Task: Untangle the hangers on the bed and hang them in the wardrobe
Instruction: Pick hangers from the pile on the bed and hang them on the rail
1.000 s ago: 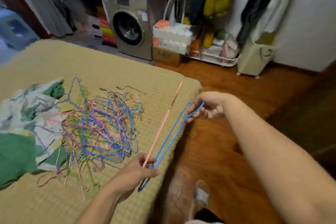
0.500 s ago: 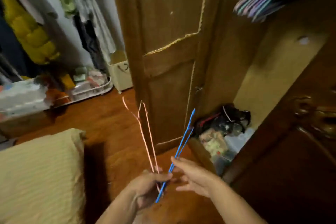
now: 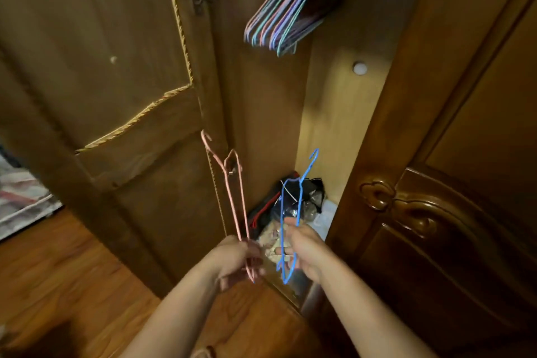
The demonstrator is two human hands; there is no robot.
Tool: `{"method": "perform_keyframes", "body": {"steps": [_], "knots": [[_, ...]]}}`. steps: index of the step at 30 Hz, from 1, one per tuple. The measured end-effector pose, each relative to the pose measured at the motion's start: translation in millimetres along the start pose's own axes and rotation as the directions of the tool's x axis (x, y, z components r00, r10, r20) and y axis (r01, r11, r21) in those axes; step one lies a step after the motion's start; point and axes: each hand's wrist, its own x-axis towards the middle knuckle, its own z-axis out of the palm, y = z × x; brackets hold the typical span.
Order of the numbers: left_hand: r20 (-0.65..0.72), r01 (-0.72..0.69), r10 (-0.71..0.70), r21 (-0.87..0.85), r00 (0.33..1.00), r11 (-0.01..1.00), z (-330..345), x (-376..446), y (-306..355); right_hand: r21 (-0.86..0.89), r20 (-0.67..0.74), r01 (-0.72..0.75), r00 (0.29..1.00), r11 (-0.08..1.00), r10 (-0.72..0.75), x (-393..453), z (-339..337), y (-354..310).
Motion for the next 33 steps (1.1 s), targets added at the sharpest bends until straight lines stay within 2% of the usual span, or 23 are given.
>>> {"method": "perform_keyframes", "body": {"steps": [2, 5, 6, 9, 11, 14, 18, 20, 23, 26, 30, 33], "knots": [[-0.009, -0.006, 0.008, 0.225, 1.0, 0.974, -18, 8, 19, -0.01, -0.017, -0.027, 0.999, 1.0, 0.027, 11, -7, -12], [0.027, -0.049, 0.041, 0.499, 0.999, 0.865, -53, 34, 59, -0.001, -0.07, 0.014, 0.997, 1.0, -0.014, 40, 0, -40], [0.008, -0.04, 0.042, 0.544, 0.999, 0.838, -61, 36, 69, -0.015, -0.089, 0.024, 0.996, 1.0, -0.025, 49, 1, -43], [0.091, -0.045, -0.006, 0.554, 0.996, 0.831, -91, 68, 115, -0.014, -0.199, 0.1, 0.975, 0.995, -0.101, 78, 15, -82], [0.219, -0.09, -0.019, 0.476, 0.976, 0.875, -100, 85, 140, 0.025, -0.259, 0.118, 0.96, 0.993, -0.107, 89, 15, -106], [0.391, -0.14, -0.003, 0.339, 0.921, 0.93, -93, 93, 188, 0.093, -0.396, 0.227, 0.902, 0.969, -0.174, 88, 7, -149], [0.553, -0.248, 0.115, 0.172, 0.825, 0.953, -70, 86, 254, 0.1, -0.467, 0.396, 0.829, 0.913, -0.308, 77, -14, -195], [0.599, -0.305, 0.194, 0.089, 0.777, 0.948, -57, 82, 283, 0.127, -0.562, 0.484, 0.754, 0.866, -0.339, 64, -22, -225], [0.609, -0.391, 0.28, 0.054, 0.742, 0.919, -33, 76, 316, 0.079, -0.634, 0.559, 0.667, 0.826, -0.391, 46, -27, -263], [0.582, -0.484, 0.38, 0.026, 0.718, 0.875, -7, 79, 355, 0.073, -0.654, 0.621, 0.621, 0.781, -0.433, 35, -31, -285], [0.517, -0.592, 0.504, 0.007, 0.691, 0.806, 32, 93, 398, 0.056, -0.659, 0.636, 0.603, 0.77, -0.45, 35, -29, -298], [0.485, -0.606, 0.542, -0.032, 0.686, 0.795, 54, 102, 431, 0.021, -0.64, 0.619, 0.611, 0.785, -0.465, 37, -25, -302]]}}
